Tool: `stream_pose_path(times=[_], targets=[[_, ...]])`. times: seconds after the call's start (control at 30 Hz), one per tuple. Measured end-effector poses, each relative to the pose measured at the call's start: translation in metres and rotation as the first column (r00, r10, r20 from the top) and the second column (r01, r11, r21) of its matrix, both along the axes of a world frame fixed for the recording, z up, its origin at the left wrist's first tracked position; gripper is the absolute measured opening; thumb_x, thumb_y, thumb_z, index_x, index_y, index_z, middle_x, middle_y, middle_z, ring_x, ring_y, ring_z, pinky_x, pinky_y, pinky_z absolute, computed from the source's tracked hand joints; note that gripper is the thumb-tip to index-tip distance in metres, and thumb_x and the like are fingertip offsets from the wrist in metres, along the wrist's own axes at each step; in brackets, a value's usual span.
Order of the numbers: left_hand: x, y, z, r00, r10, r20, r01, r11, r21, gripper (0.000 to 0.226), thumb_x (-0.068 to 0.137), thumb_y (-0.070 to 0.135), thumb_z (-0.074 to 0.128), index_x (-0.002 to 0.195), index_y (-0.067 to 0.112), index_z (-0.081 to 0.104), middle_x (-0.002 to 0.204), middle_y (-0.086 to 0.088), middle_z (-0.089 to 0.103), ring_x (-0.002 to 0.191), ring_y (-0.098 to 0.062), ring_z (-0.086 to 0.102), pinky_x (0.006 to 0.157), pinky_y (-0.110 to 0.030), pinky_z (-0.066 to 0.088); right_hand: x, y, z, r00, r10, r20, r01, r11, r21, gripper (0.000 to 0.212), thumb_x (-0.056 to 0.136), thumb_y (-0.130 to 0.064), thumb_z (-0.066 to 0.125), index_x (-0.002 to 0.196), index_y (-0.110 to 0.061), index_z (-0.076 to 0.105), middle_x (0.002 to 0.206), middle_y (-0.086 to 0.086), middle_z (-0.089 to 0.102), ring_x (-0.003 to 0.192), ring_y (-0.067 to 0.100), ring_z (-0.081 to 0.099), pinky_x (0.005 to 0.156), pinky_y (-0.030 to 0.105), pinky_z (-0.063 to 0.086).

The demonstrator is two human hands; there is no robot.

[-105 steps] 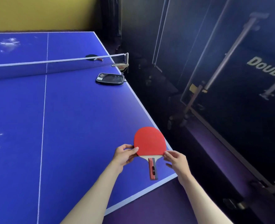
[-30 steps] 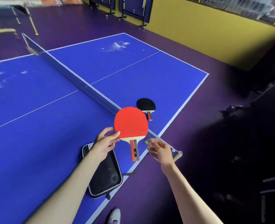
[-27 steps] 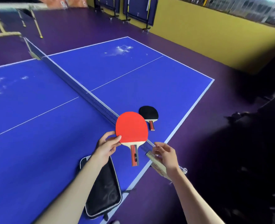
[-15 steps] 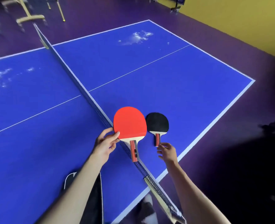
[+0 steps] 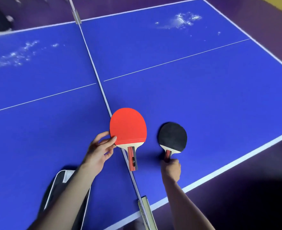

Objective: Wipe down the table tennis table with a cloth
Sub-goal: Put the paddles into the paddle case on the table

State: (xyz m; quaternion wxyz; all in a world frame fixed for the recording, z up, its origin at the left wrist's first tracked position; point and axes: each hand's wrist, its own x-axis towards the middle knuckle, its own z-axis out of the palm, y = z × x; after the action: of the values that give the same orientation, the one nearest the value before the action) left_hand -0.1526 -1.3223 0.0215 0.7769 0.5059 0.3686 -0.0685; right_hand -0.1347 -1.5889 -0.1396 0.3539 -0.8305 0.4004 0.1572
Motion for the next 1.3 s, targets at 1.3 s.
stream_pose_path(times=[1.3], targets=[[-0.152,0.146,0.036,0.969,0.128,0.213,-0.051,0.941,-0.335,0.020,0.101,0.020,0.060,0.121,0.016,0.057,0.127,-0.017,0.069,0.117,-0.033,0.067,0.092,-0.049,0.056,-0.199,0.241,0.213,0.851,-0.005,0.525,-0.324,0.782,0.532,0.024,0.084,0.005,0.080,0.094,0.012,0.059,0.091,0.020,0.075,0.081,0.043,0.075,0.078,0.056,0.064]])
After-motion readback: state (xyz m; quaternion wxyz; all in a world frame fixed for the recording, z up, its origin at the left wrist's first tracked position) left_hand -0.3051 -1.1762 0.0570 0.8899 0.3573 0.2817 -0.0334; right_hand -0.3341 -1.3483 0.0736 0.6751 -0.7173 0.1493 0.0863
